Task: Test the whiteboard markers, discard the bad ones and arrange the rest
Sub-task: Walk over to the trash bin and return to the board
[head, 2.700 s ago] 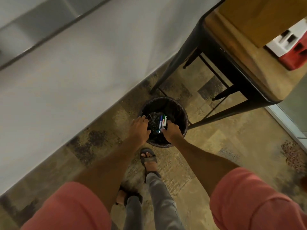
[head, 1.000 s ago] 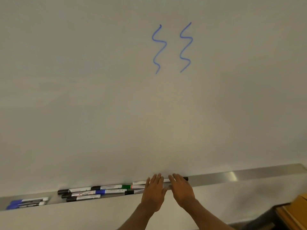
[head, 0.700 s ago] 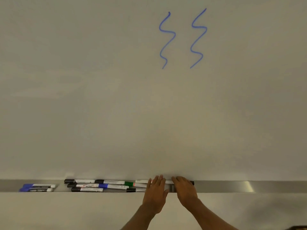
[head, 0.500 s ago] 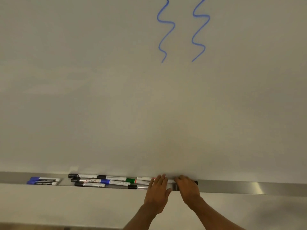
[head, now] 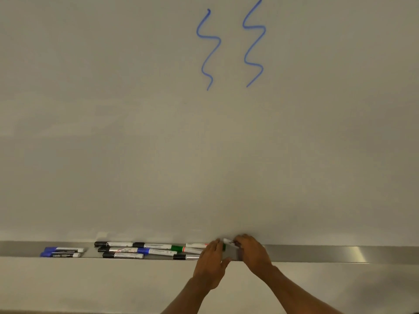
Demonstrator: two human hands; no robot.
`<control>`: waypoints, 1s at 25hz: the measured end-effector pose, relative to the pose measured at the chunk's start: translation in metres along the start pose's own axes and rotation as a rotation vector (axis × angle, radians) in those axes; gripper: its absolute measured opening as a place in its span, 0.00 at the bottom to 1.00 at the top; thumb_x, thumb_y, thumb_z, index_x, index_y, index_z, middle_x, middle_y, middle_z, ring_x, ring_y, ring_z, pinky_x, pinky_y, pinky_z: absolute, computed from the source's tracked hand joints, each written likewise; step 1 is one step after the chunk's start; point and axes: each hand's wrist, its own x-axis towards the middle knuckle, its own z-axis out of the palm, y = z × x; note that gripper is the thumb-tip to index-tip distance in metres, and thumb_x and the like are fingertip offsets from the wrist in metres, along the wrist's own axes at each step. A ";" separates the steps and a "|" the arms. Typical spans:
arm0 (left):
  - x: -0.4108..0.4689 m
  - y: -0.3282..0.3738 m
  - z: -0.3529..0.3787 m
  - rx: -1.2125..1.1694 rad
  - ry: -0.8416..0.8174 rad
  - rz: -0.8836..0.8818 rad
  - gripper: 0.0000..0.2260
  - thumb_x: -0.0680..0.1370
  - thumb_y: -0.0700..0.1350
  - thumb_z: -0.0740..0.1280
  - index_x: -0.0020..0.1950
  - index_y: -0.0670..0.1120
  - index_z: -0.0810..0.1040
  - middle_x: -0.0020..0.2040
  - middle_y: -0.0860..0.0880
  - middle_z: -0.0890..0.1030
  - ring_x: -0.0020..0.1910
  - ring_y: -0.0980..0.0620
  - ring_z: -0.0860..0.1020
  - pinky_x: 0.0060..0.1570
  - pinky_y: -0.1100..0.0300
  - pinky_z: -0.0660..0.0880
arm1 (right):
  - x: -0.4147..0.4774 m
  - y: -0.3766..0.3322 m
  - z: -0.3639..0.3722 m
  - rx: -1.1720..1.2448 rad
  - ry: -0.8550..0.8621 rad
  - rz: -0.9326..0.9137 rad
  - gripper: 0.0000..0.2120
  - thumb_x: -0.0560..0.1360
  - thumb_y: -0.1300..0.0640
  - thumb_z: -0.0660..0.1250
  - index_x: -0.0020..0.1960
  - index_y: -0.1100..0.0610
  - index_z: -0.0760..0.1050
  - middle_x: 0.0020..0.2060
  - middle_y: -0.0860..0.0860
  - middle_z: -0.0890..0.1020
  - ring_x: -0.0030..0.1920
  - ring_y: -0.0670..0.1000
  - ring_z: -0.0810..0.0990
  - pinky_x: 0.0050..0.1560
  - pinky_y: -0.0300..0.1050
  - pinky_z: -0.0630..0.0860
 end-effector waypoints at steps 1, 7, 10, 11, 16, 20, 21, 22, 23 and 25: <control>0.000 0.000 -0.002 -0.044 0.013 -0.018 0.26 0.81 0.54 0.55 0.76 0.45 0.53 0.76 0.48 0.58 0.75 0.51 0.57 0.73 0.59 0.55 | 0.000 -0.003 -0.003 0.100 0.004 -0.008 0.10 0.78 0.59 0.61 0.58 0.54 0.75 0.53 0.50 0.79 0.53 0.50 0.77 0.54 0.42 0.74; -0.006 -0.005 -0.029 -0.201 0.008 -0.099 0.24 0.80 0.49 0.61 0.74 0.46 0.58 0.71 0.47 0.66 0.70 0.49 0.65 0.66 0.59 0.62 | 0.005 -0.035 -0.029 0.582 0.109 0.095 0.10 0.73 0.62 0.70 0.52 0.54 0.72 0.47 0.49 0.81 0.48 0.47 0.81 0.48 0.33 0.77; -0.007 -0.007 -0.039 -0.255 0.010 -0.100 0.20 0.79 0.47 0.63 0.69 0.45 0.65 0.64 0.46 0.73 0.63 0.48 0.71 0.60 0.59 0.68 | 0.003 -0.049 -0.040 0.843 0.164 0.162 0.11 0.72 0.65 0.71 0.52 0.58 0.73 0.46 0.52 0.84 0.49 0.51 0.83 0.50 0.38 0.79; -0.006 -0.006 -0.042 -0.277 0.025 -0.100 0.17 0.78 0.46 0.64 0.66 0.44 0.69 0.59 0.46 0.76 0.58 0.49 0.74 0.56 0.58 0.70 | 0.001 -0.053 -0.044 0.903 0.161 0.171 0.11 0.72 0.66 0.71 0.52 0.59 0.74 0.46 0.52 0.84 0.50 0.52 0.83 0.51 0.40 0.79; -0.006 -0.007 -0.057 -0.311 0.076 -0.099 0.05 0.77 0.40 0.65 0.51 0.42 0.76 0.46 0.47 0.77 0.40 0.53 0.73 0.38 0.64 0.70 | -0.008 -0.067 -0.057 0.984 0.127 0.127 0.14 0.71 0.66 0.71 0.54 0.60 0.73 0.48 0.52 0.84 0.51 0.50 0.82 0.55 0.44 0.79; -0.011 -0.017 -0.058 -0.091 0.067 -0.087 0.03 0.79 0.45 0.61 0.47 0.49 0.72 0.46 0.48 0.76 0.41 0.51 0.74 0.43 0.56 0.74 | -0.009 -0.065 -0.056 0.598 0.399 0.082 0.21 0.72 0.56 0.72 0.62 0.53 0.69 0.54 0.47 0.77 0.53 0.47 0.77 0.50 0.35 0.75; -0.012 -0.020 -0.058 -0.024 0.075 -0.071 0.03 0.80 0.45 0.60 0.49 0.48 0.73 0.46 0.49 0.75 0.42 0.51 0.74 0.45 0.56 0.74 | -0.010 -0.063 -0.055 0.386 0.503 0.005 0.20 0.73 0.53 0.70 0.63 0.54 0.69 0.53 0.46 0.76 0.53 0.46 0.76 0.50 0.34 0.73; -0.013 -0.021 -0.060 0.032 0.077 -0.051 0.04 0.80 0.45 0.60 0.52 0.47 0.73 0.46 0.49 0.74 0.42 0.51 0.74 0.46 0.56 0.74 | -0.012 -0.062 -0.054 0.170 0.565 -0.111 0.20 0.73 0.50 0.69 0.63 0.54 0.71 0.53 0.47 0.76 0.53 0.45 0.76 0.50 0.36 0.74; -0.013 -0.022 -0.061 0.080 0.072 -0.026 0.05 0.80 0.43 0.60 0.54 0.46 0.73 0.48 0.49 0.74 0.44 0.51 0.74 0.48 0.57 0.73 | -0.014 -0.062 -0.054 -0.028 0.561 -0.242 0.19 0.72 0.47 0.69 0.61 0.53 0.74 0.52 0.47 0.78 0.52 0.45 0.76 0.50 0.38 0.75; -0.013 -0.022 -0.063 0.152 0.064 0.026 0.06 0.79 0.41 0.62 0.55 0.46 0.73 0.52 0.47 0.76 0.49 0.49 0.76 0.51 0.57 0.73 | -0.018 -0.063 -0.051 -0.358 0.451 -0.466 0.18 0.66 0.42 0.72 0.53 0.48 0.78 0.48 0.45 0.81 0.49 0.44 0.79 0.52 0.40 0.76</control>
